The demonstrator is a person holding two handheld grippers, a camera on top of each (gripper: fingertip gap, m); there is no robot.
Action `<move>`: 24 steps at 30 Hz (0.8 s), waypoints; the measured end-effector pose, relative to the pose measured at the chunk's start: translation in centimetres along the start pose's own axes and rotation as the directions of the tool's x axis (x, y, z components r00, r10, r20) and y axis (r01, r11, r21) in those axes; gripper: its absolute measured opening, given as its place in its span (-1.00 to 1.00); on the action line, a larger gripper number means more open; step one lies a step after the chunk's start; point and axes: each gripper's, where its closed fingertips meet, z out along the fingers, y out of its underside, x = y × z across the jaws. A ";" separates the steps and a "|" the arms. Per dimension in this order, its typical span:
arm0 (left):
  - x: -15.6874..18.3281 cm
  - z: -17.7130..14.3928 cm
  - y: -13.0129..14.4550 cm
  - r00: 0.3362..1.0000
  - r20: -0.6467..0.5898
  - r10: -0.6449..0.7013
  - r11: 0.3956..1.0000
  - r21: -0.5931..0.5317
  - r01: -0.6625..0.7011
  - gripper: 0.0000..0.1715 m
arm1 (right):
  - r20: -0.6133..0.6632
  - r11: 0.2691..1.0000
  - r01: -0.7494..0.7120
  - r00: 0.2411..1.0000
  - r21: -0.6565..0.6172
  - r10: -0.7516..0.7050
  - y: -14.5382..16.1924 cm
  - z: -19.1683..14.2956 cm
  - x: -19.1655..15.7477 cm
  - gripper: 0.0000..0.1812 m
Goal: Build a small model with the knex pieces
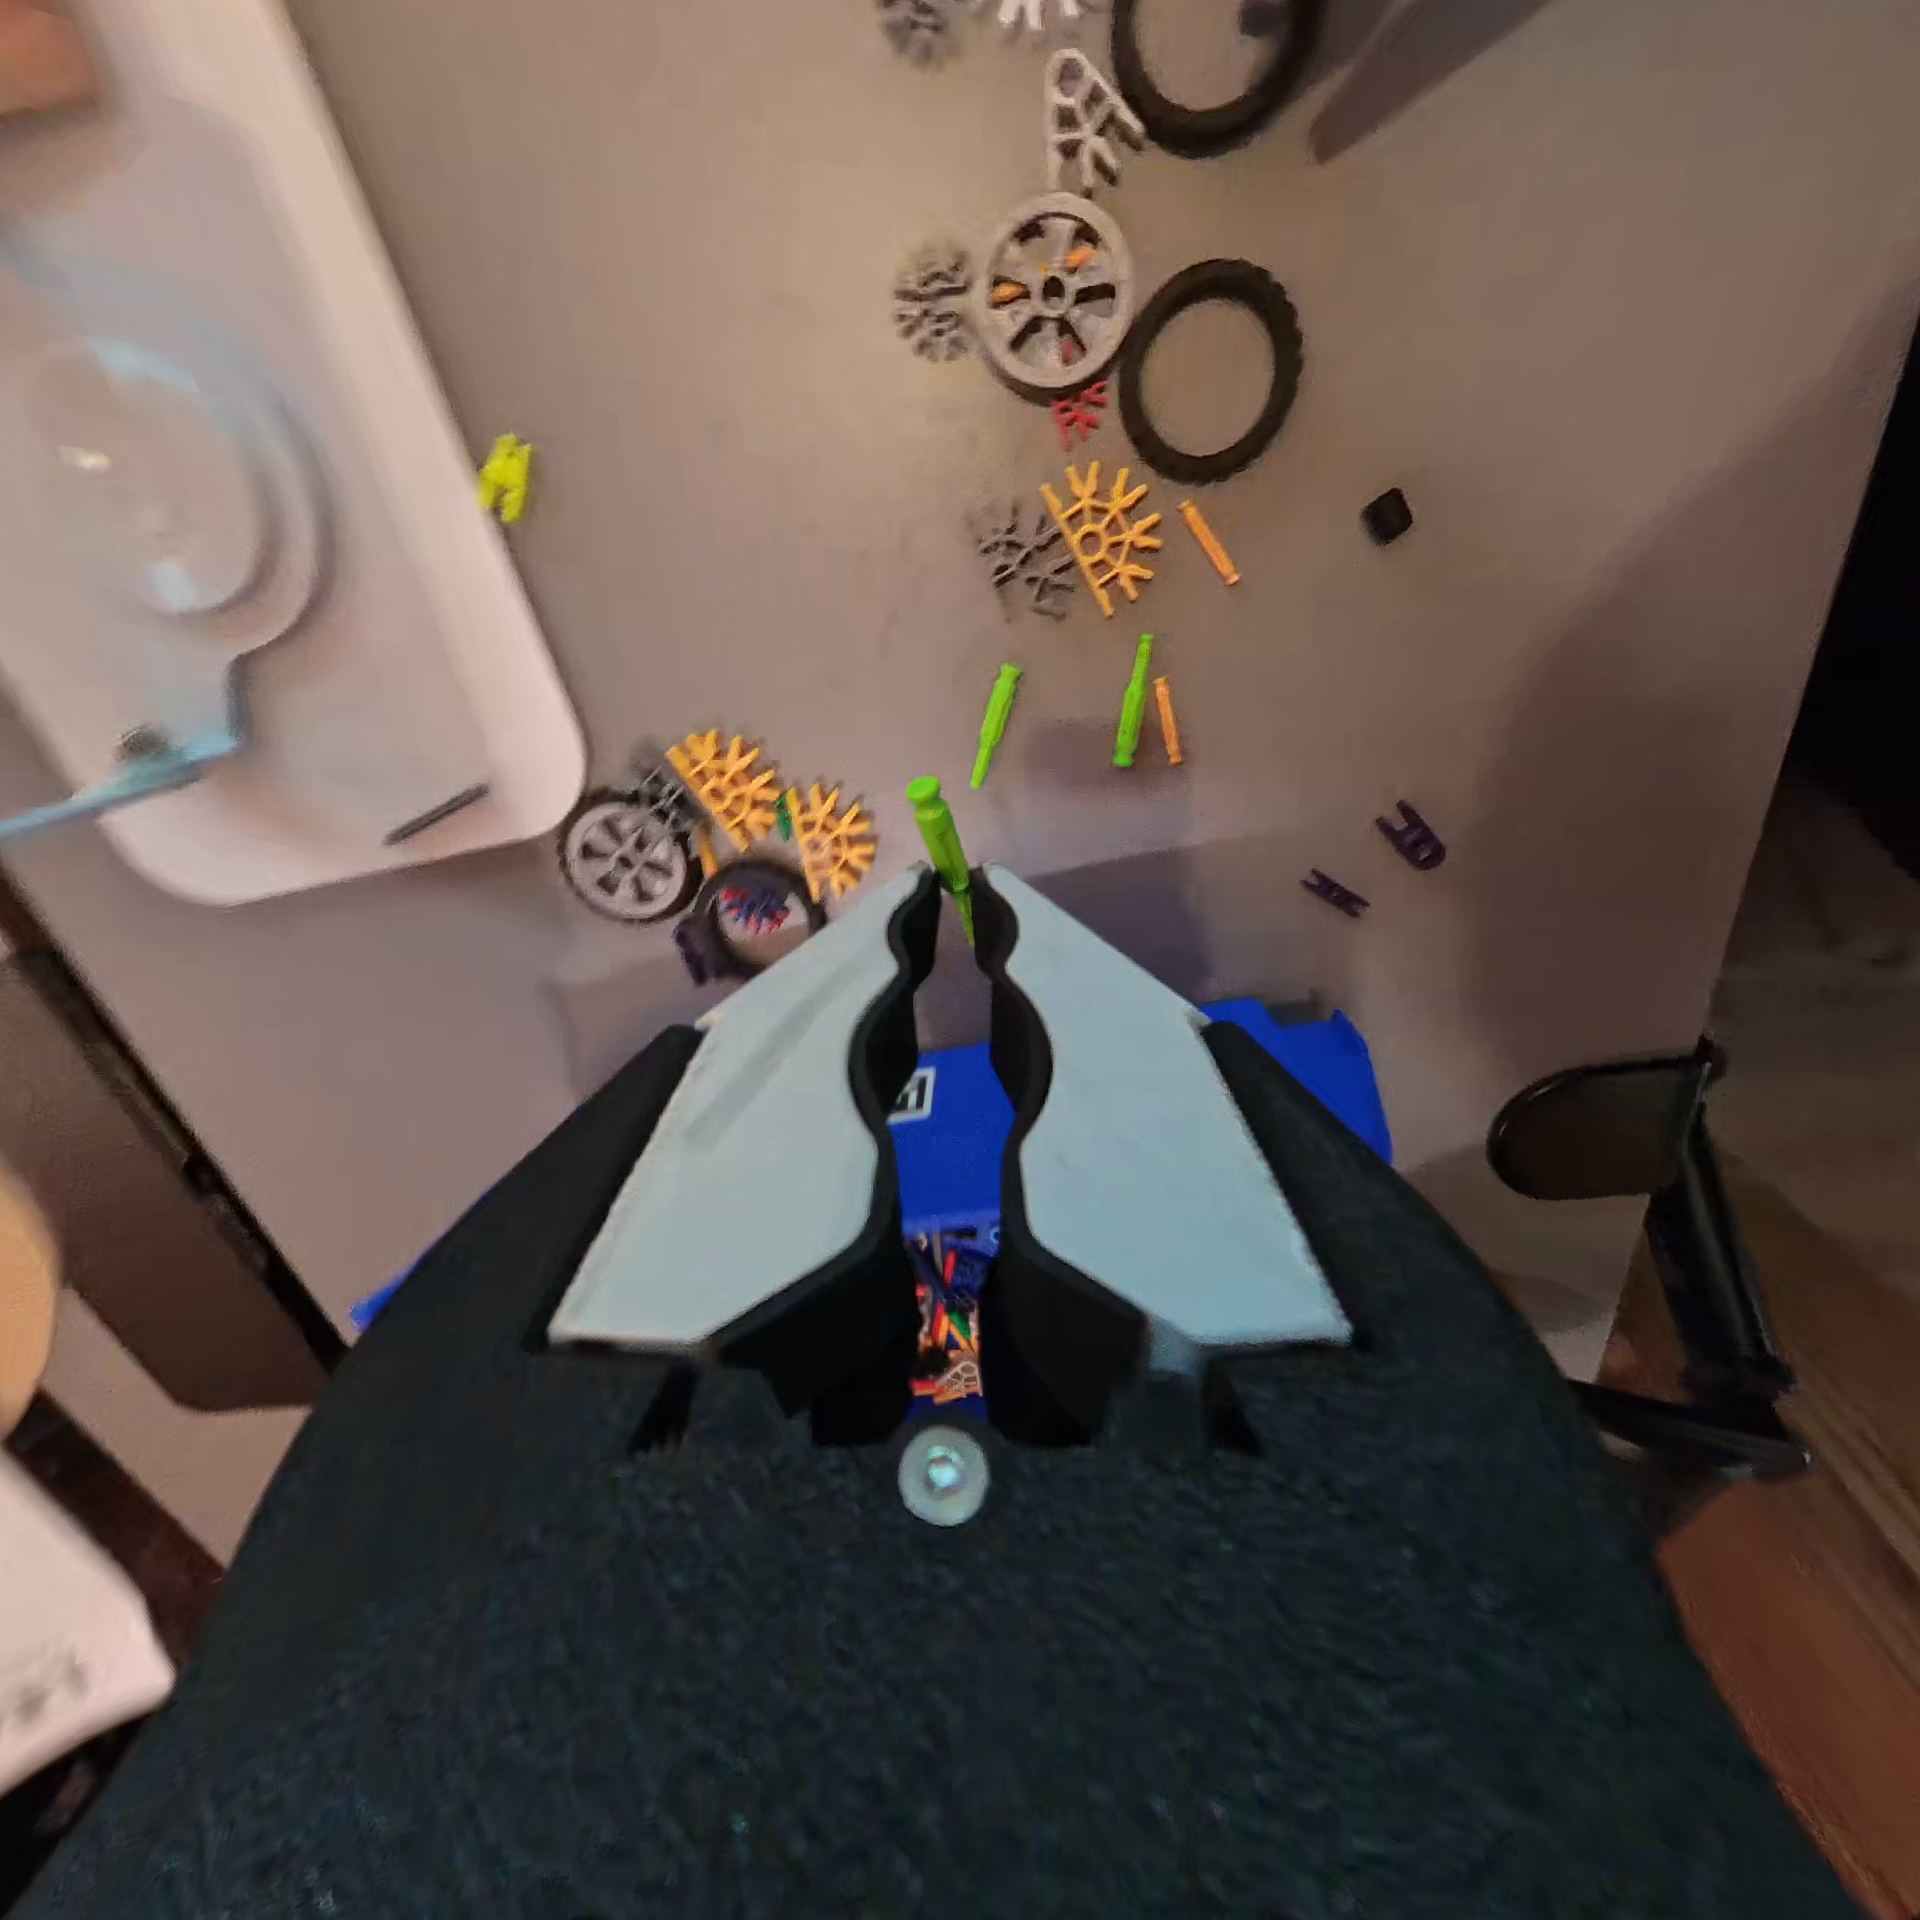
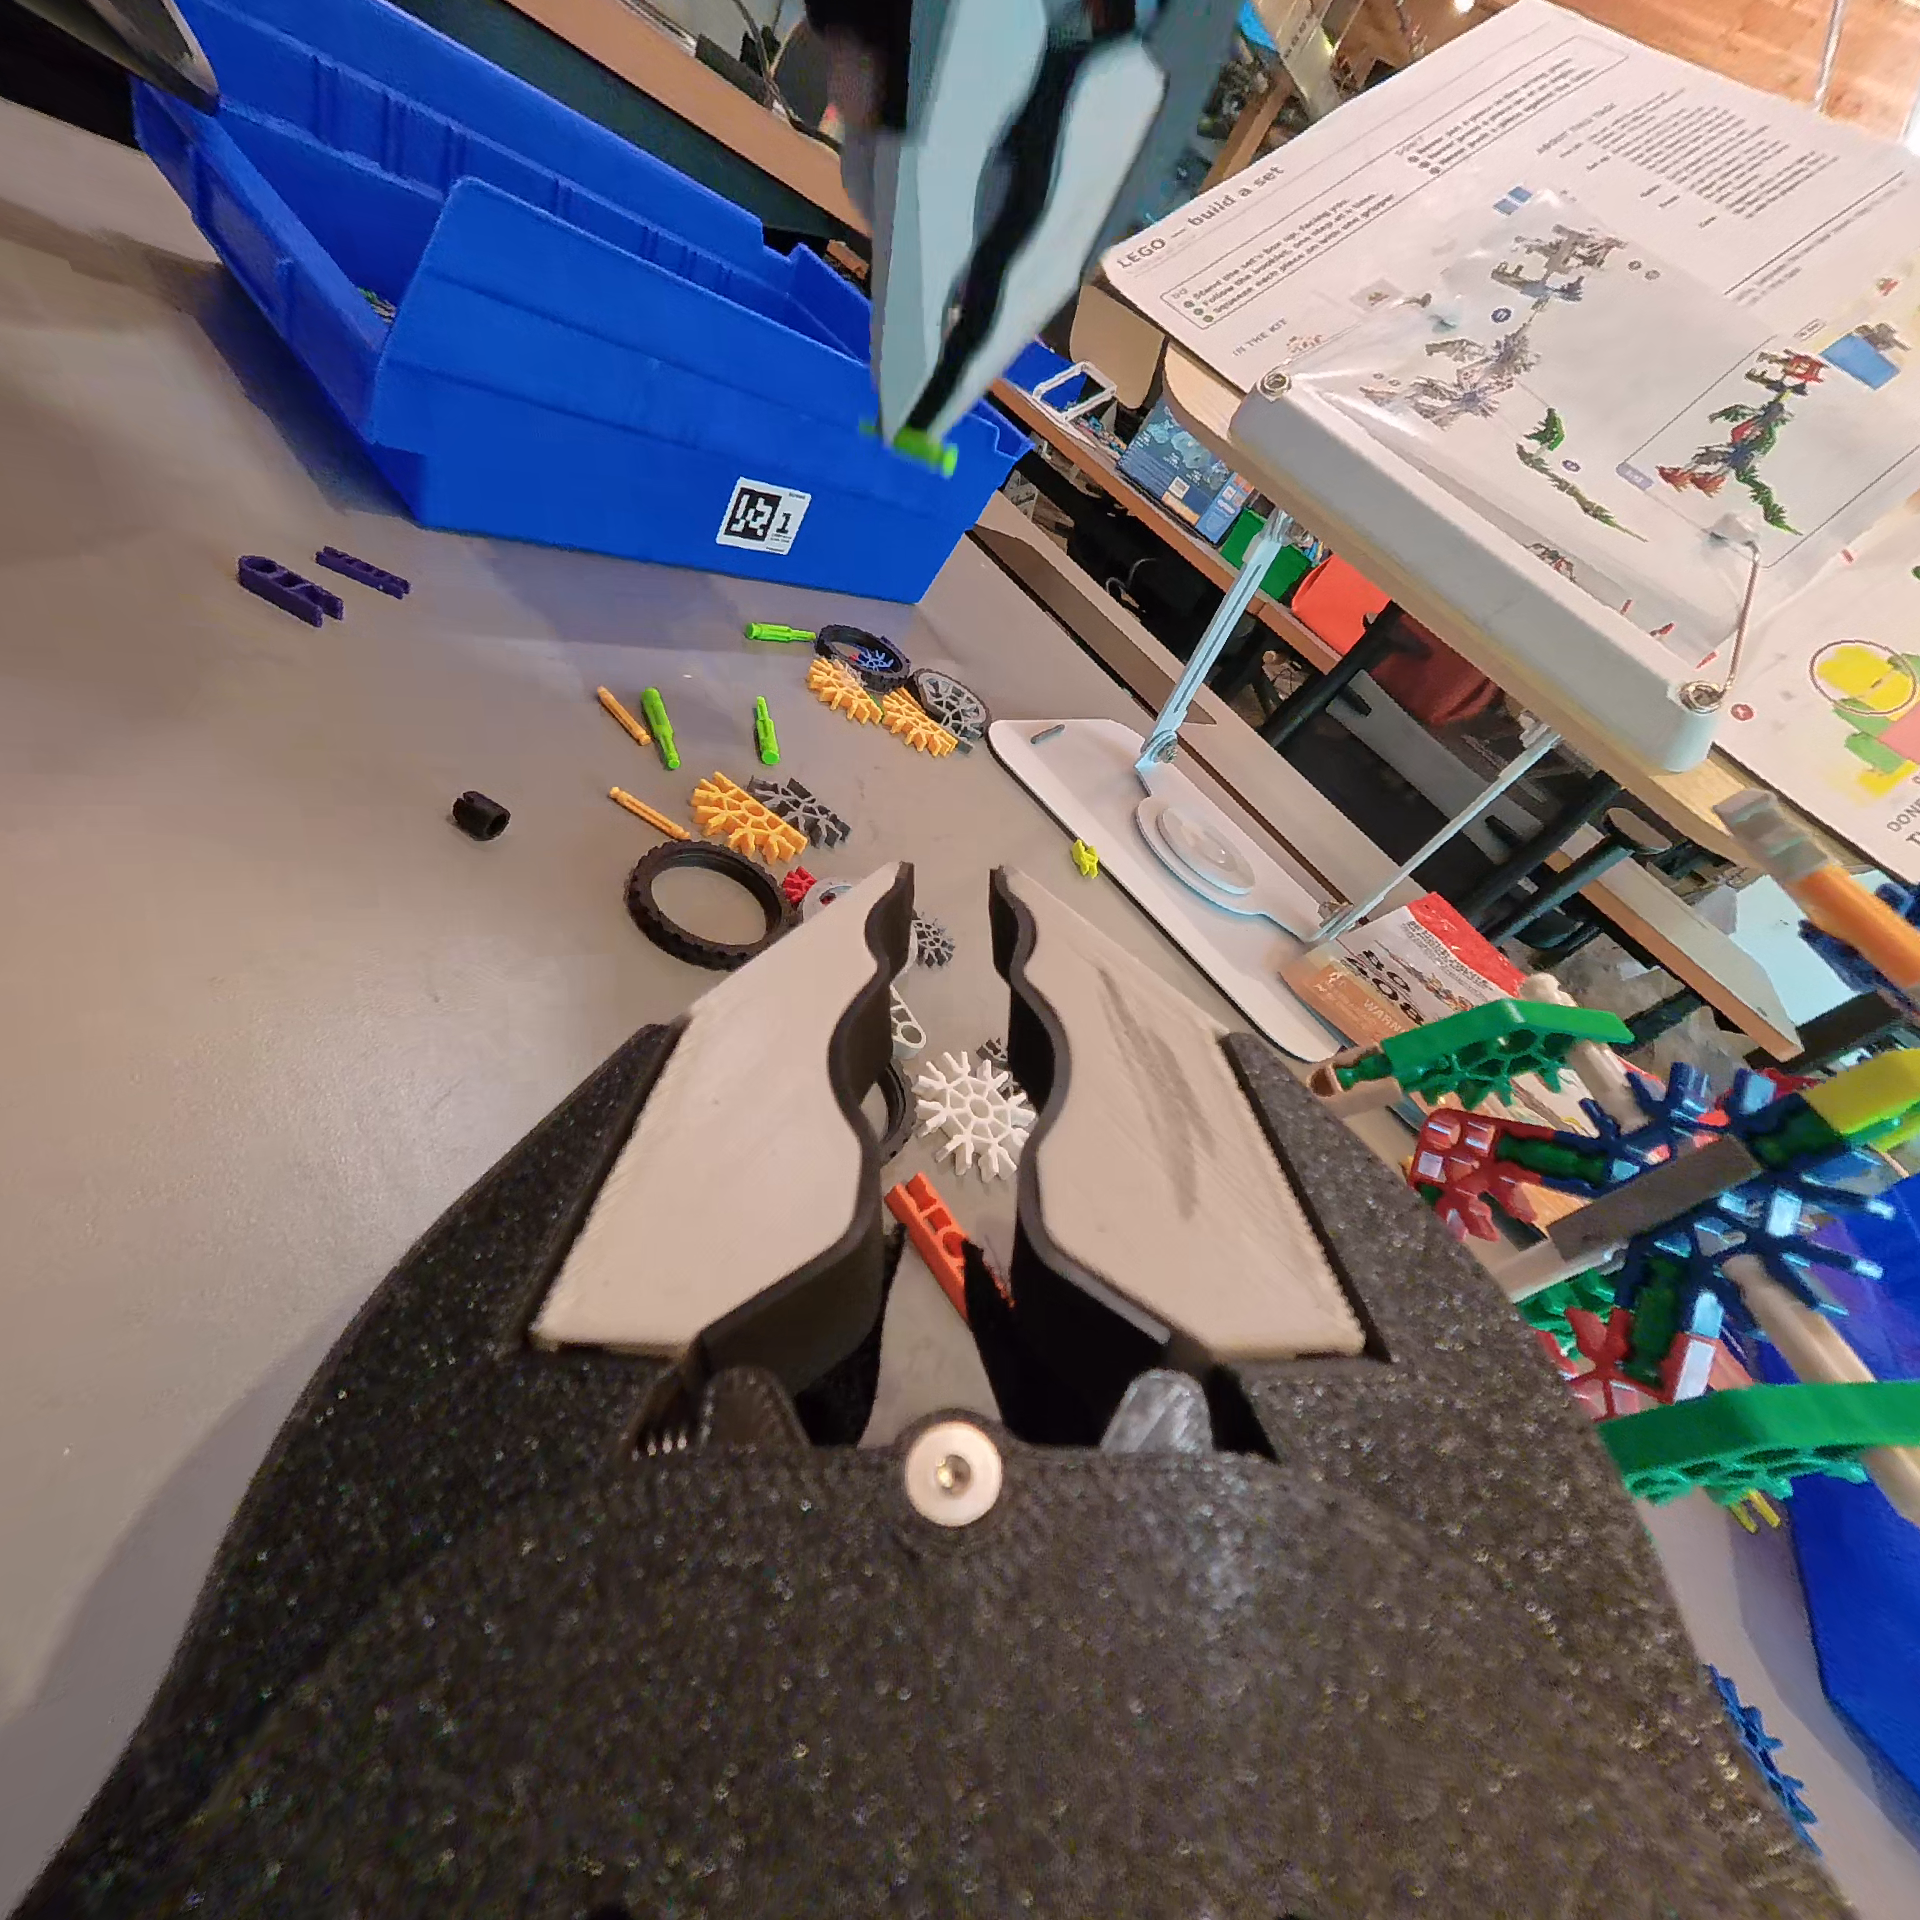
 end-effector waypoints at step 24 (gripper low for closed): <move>-2.0 -2.9 4.2 0.978 0.104 -0.182 0.978 0.125 0.168 -0.81 | -0.001 1.000 -0.018 1.000 0.011 0.018 -0.2 -0.1 0.3 -0.85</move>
